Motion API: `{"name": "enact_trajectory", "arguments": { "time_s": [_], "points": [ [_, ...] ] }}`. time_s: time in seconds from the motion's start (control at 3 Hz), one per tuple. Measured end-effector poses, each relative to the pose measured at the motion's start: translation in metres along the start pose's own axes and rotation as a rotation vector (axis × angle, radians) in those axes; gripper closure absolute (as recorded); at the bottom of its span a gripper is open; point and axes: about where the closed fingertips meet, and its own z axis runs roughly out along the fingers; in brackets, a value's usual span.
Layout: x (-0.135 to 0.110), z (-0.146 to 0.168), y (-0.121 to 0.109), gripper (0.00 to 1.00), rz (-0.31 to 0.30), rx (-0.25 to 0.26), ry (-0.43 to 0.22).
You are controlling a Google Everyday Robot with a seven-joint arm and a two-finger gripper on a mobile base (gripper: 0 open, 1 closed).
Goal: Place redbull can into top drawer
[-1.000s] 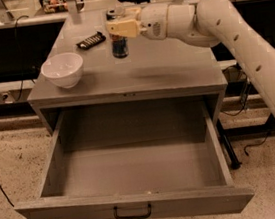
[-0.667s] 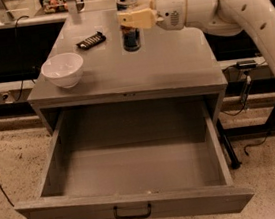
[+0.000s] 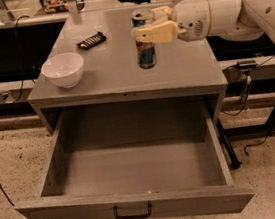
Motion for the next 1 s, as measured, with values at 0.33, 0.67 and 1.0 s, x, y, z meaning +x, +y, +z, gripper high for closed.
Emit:
{"name": "enact_trajectory", "arguments": {
  "time_s": [0.33, 0.67, 1.0],
  "points": [
    [0.000, 0.001, -0.001, 1.00, 0.001, 0.005, -0.005],
    [0.018, 0.000, 0.007, 1.00, 0.043, 0.055, -0.104],
    [0.009, -0.002, 0.035, 1.00, 0.070, 0.122, -0.209]
  ]
}}
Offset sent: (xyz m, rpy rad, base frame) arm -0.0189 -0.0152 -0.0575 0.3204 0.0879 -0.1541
